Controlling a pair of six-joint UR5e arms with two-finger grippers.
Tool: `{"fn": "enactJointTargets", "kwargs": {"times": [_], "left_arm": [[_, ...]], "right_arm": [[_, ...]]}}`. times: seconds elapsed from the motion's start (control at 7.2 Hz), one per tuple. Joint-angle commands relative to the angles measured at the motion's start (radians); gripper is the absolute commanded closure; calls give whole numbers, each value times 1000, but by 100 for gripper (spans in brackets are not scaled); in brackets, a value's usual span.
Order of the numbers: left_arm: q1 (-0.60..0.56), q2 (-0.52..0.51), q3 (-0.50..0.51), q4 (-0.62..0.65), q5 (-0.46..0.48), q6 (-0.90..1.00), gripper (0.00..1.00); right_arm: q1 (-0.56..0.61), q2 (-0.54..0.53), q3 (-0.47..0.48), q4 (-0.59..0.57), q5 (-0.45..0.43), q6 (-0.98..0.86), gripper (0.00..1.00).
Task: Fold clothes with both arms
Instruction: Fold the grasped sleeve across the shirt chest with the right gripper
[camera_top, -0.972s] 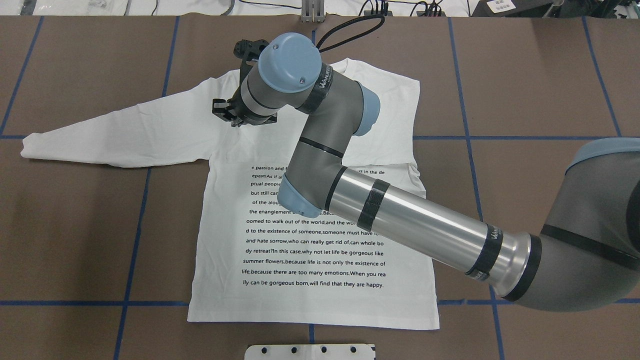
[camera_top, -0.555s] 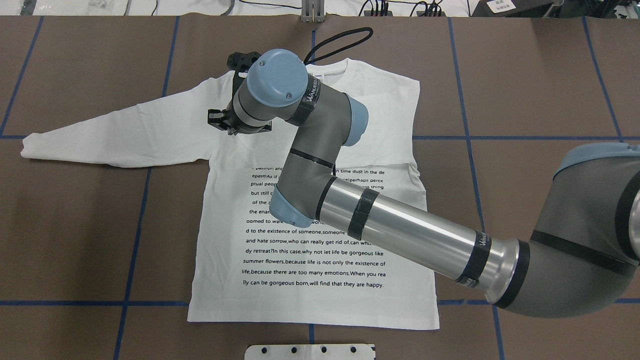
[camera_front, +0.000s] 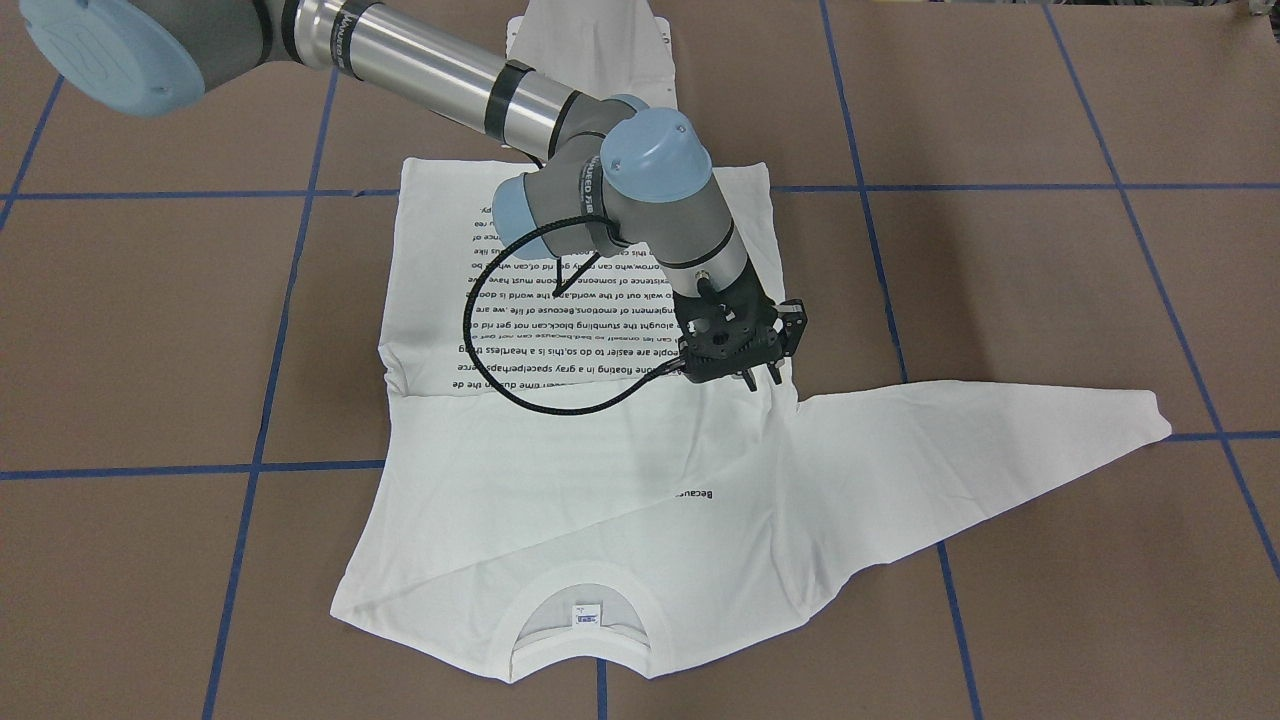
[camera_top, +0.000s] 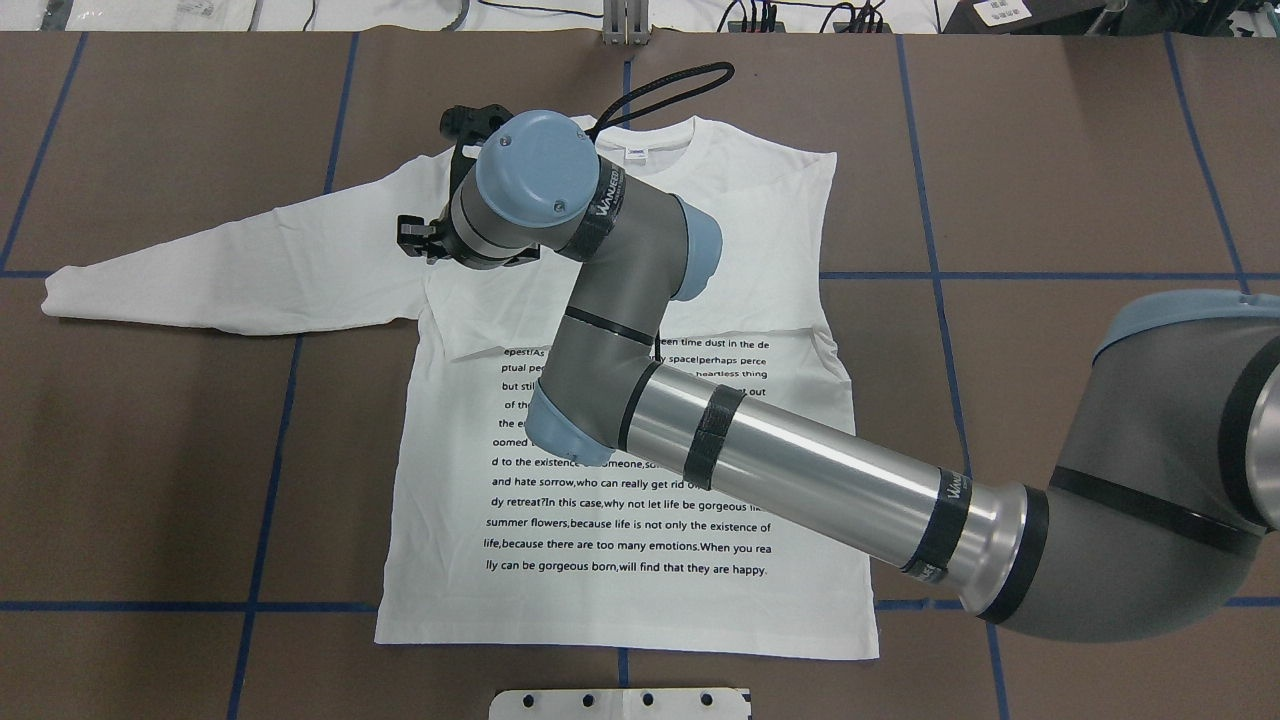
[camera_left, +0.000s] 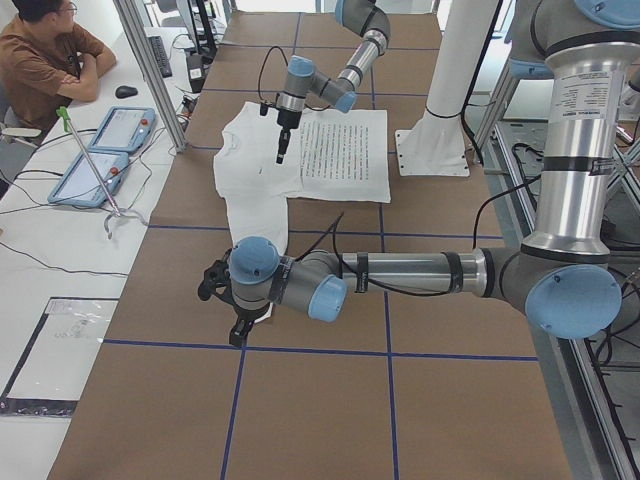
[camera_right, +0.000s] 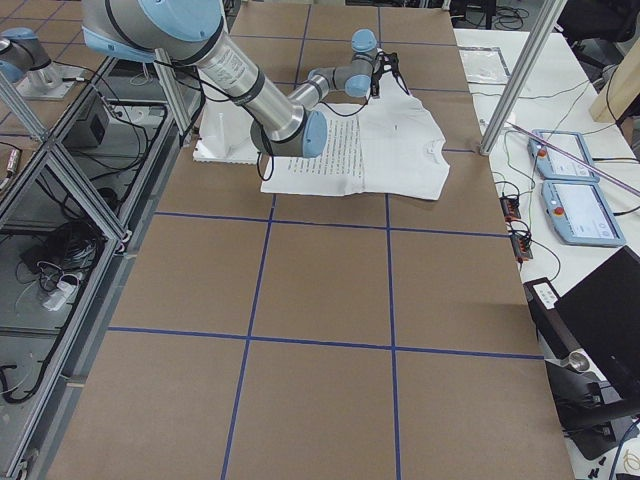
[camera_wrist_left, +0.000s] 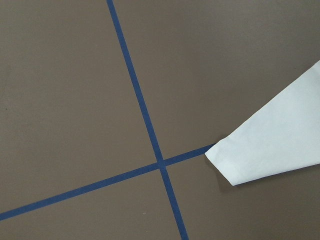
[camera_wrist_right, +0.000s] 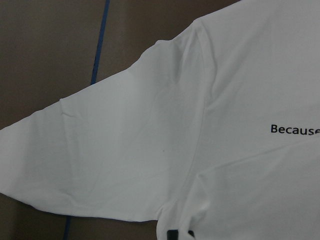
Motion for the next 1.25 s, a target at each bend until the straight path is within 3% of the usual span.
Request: {"fn": "enactJointTargets", "kwargs": {"times": [0.0, 0.28, 0.56, 0.83, 0.97, 1.11], "left_arm": [[0, -5, 0, 0, 0, -1, 0], [8, -22, -14, -17, 6, -150, 0], [130, -12, -15, -157, 69, -440, 0], [245, -1, -2, -236, 151, -693, 1], [288, 1, 20, -262, 187, -772, 1], [324, 1, 94, -401, 196, -885, 1]], "right_arm": [[3, -1, 2, -2, -28, 3, 1], [64, -56, 46, -66, 9, 6, 1], [185, -164, 255, -390, 188, -125, 1], [288, -258, 455, -714, 240, -384, 1], [350, -328, 538, -781, 268, -476, 0], [422, -434, 636, -821, 311, -554, 0]]}}
